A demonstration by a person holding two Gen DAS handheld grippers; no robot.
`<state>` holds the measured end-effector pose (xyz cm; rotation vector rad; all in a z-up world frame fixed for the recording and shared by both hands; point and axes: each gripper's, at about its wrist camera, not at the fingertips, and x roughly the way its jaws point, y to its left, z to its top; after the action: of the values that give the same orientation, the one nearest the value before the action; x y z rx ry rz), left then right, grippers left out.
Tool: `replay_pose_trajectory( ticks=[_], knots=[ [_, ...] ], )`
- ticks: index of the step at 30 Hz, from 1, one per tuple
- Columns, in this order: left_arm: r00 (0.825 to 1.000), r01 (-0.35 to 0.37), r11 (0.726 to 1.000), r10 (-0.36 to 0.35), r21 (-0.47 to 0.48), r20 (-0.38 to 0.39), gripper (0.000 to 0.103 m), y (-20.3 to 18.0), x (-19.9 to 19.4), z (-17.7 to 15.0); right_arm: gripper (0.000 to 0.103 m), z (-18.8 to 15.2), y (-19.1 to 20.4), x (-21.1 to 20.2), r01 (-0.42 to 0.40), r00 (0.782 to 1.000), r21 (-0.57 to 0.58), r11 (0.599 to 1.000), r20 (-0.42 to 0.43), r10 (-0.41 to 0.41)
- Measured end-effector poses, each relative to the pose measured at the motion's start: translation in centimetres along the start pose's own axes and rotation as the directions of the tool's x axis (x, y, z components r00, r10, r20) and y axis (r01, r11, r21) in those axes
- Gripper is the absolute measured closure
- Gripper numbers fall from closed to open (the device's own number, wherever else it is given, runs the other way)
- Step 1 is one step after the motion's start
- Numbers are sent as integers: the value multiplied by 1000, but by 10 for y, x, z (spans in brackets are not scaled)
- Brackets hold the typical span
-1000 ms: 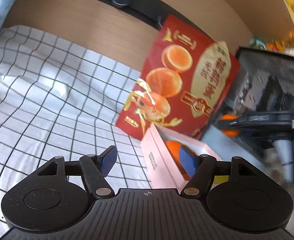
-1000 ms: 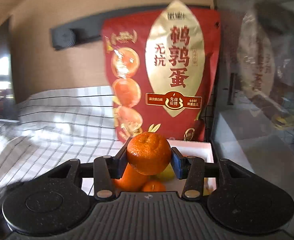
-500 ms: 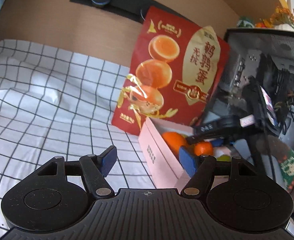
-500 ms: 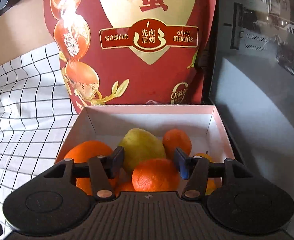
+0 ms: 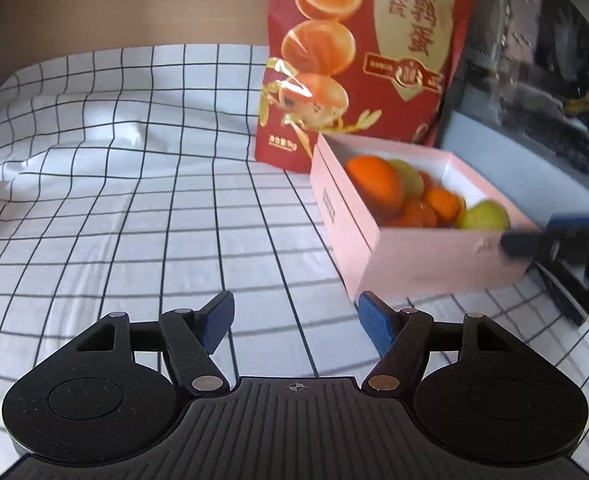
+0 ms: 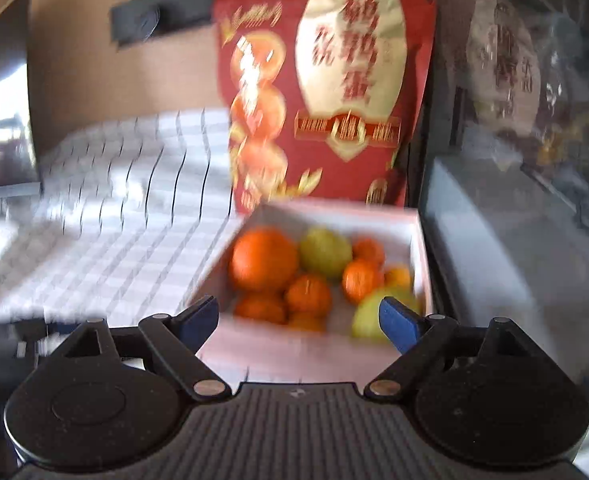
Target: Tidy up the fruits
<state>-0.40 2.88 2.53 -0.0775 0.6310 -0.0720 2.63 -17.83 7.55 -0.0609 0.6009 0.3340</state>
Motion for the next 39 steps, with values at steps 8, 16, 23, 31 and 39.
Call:
replay_pose_trajectory(
  ticks=[8,16,23,31,39],
  knots=[
    [999,-29,999,30,18,-34,29,-14,16,-16,15,-51,-1,48,16,986,48,999,-166,-8],
    [995,-98,993,100,64,-32,27,-23,28,-17,0,-64,-7,62,96,987,50,994,-132,-89],
    [994,-105,992,107,65,-33,26,-22,29,-16,0,-72,-10,61,112,991,47,993,-78,-108],
    [993,-111,992,113,61,-34,25,-21,31,-16,0,-72,-10,61,112,991,47,993,-78,-108],
    [993,-111,992,113,61,-34,25,-21,30,-16,0,-72,-11,61,112,991,47,993,-78,-108]
  ],
)
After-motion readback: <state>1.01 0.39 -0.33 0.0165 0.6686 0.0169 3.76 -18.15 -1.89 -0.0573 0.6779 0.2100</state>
